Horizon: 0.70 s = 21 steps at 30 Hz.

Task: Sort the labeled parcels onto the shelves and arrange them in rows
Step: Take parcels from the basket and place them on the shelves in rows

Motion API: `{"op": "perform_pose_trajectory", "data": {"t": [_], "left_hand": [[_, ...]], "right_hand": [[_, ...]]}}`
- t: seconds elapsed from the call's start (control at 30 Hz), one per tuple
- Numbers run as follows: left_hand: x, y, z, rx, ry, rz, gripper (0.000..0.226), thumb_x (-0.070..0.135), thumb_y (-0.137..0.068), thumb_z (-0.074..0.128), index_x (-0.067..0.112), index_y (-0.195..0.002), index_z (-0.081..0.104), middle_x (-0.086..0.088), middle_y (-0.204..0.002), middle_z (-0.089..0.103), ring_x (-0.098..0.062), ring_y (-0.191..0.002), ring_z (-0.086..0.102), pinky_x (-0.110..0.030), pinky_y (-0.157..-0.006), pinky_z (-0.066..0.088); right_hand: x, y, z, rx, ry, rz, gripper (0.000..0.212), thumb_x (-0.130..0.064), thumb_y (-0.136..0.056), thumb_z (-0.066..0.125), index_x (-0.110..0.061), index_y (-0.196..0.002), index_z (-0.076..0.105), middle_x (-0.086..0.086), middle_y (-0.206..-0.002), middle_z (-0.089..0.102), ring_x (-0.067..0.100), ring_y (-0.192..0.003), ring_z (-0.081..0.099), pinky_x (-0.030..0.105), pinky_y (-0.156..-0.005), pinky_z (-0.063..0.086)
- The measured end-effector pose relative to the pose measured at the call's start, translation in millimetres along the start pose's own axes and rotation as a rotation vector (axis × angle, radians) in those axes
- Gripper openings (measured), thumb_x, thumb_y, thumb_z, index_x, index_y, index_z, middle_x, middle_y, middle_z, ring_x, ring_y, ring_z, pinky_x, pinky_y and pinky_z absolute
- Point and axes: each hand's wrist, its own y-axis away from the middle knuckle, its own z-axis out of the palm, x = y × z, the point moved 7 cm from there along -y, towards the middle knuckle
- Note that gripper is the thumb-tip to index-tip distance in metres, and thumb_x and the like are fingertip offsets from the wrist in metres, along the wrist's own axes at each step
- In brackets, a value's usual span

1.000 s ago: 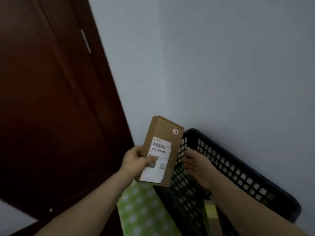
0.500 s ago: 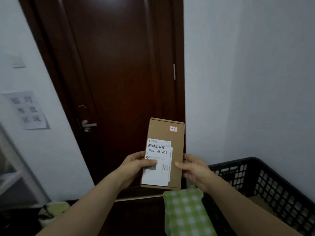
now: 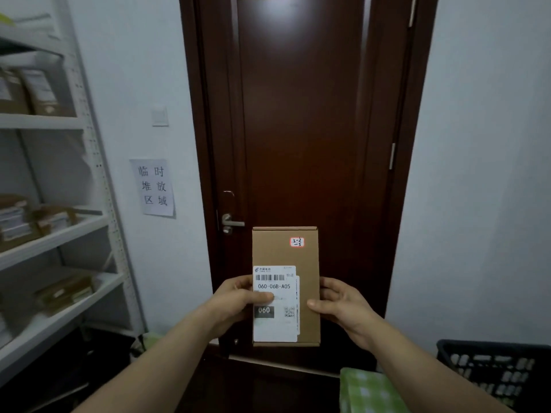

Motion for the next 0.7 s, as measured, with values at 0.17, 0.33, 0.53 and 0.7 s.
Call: {"op": "perform_pose_trajectory", "data": {"t": [0.17, 0.33, 0.53, 0.7], "left_hand": [[-0.9, 6.0, -27.1, 0.049, 0.001, -0.006, 0.032, -0.006, -0.081, 0.067, 0.007, -0.110, 0.062, -0.006, -0.095, 0.075, -0.015, -0.080, 0.073, -0.024, -0.057, 0.056], [-1.3, 12.7, -41.2, 0.069, -0.003, -0.020, 0.027, -0.006, -0.082, 0.065, 0.009, -0.104, 0.062, -0.004, -0.091, 0.075, -0.012, -0.077, 0.072, -0.023, -0.055, 0.055], [-4.1, 26.3, -56.1, 0.144, 0.044, -0.037, 0.032, 0.003, -0.081, 0.068, 0.010, -0.112, 0.061, -0.005, -0.097, 0.074, -0.020, -0.088, 0.071, -0.033, -0.064, 0.056], [-9.3, 52.0, -80.6, 0.227, 0.071, -0.033, 0.028, 0.007, -0.081, 0.068, 0.017, -0.107, 0.063, 0.002, -0.092, 0.072, -0.013, -0.082, 0.067, -0.029, -0.061, 0.051]], "right_hand": [[-1.9, -6.2, 29.3, -0.017, 0.005, -0.006, 0.049, 0.006, -0.074, 0.073, -0.016, -0.115, 0.057, 0.010, -0.109, 0.069, 0.024, -0.104, 0.065, 0.045, -0.101, 0.046], [-5.3, -8.4, 44.2, -0.028, 0.015, -0.014, 0.051, 0.008, -0.075, 0.072, -0.012, -0.119, 0.055, 0.010, -0.107, 0.069, 0.024, -0.103, 0.066, 0.044, -0.100, 0.047], [-0.9, -12.5, 61.6, -0.069, 0.073, -0.023, 0.054, 0.007, -0.075, 0.072, -0.014, -0.122, 0.054, 0.006, -0.108, 0.068, 0.020, -0.103, 0.064, 0.039, -0.096, 0.049], [4.6, -20.1, 99.0, -0.121, 0.051, -0.071, 0.069, 0.005, -0.075, 0.072, -0.012, -0.137, 0.047, 0.015, -0.133, 0.054, 0.027, -0.124, 0.050, 0.049, -0.107, 0.039]]}}
